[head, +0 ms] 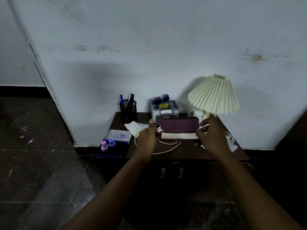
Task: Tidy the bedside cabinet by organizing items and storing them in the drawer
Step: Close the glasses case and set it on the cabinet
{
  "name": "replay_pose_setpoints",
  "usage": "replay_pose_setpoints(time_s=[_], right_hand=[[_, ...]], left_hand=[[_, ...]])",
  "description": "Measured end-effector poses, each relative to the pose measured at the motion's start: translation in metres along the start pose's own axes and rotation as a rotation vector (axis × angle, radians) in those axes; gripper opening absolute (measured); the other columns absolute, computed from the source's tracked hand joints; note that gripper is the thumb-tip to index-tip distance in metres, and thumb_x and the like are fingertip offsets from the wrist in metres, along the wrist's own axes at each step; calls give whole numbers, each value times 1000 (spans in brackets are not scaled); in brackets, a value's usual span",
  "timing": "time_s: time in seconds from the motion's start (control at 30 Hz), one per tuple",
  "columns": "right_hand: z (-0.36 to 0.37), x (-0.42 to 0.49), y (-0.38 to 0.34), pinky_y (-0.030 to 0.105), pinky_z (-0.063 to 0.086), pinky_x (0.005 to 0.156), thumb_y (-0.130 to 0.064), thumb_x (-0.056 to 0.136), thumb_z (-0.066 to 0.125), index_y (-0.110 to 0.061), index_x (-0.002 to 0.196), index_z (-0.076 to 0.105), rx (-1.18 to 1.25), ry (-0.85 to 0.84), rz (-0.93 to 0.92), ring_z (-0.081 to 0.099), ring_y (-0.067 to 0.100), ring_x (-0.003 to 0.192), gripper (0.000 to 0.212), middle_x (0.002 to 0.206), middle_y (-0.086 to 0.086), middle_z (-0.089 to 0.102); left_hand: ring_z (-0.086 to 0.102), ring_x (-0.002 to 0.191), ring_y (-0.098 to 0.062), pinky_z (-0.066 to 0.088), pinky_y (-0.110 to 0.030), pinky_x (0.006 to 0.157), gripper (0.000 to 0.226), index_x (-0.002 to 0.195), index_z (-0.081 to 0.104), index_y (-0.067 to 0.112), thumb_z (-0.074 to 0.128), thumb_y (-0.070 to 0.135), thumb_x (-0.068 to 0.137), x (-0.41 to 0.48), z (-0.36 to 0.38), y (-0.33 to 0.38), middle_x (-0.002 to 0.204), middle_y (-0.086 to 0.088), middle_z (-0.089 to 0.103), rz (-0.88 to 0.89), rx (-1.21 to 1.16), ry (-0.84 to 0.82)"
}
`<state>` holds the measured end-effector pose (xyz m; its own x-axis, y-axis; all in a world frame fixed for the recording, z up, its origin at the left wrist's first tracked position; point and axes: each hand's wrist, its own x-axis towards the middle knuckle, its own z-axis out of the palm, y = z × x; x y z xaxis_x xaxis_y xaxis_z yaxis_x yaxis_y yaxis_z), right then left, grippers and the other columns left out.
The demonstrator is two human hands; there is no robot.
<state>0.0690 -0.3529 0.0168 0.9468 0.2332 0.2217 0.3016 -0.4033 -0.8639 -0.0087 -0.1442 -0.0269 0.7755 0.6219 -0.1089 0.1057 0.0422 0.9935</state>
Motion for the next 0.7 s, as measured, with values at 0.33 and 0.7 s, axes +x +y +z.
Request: replay_pose_setpoints(time_s=[0.33,0.7], right_hand=[[113,97,-37,37,50,65,-33,105,50,-20,98,59,-108,34,-189,67,24,79,17,89,6,70],[191,197,-66,43,46,98,-54,105,44,-4,121,61,-649,-238,-236,59,43,121,56,127,26,65]], left_hand=[[69,107,-40,64,-54,72,28,126,62,15,54,34,107,42,-55,10,119,-19,71,-252,-894,68],[66,113,-42,60,-57,78,35,133,59,16,47,39,109,46,-76,4,126,-20,69,-271,-964,117]])
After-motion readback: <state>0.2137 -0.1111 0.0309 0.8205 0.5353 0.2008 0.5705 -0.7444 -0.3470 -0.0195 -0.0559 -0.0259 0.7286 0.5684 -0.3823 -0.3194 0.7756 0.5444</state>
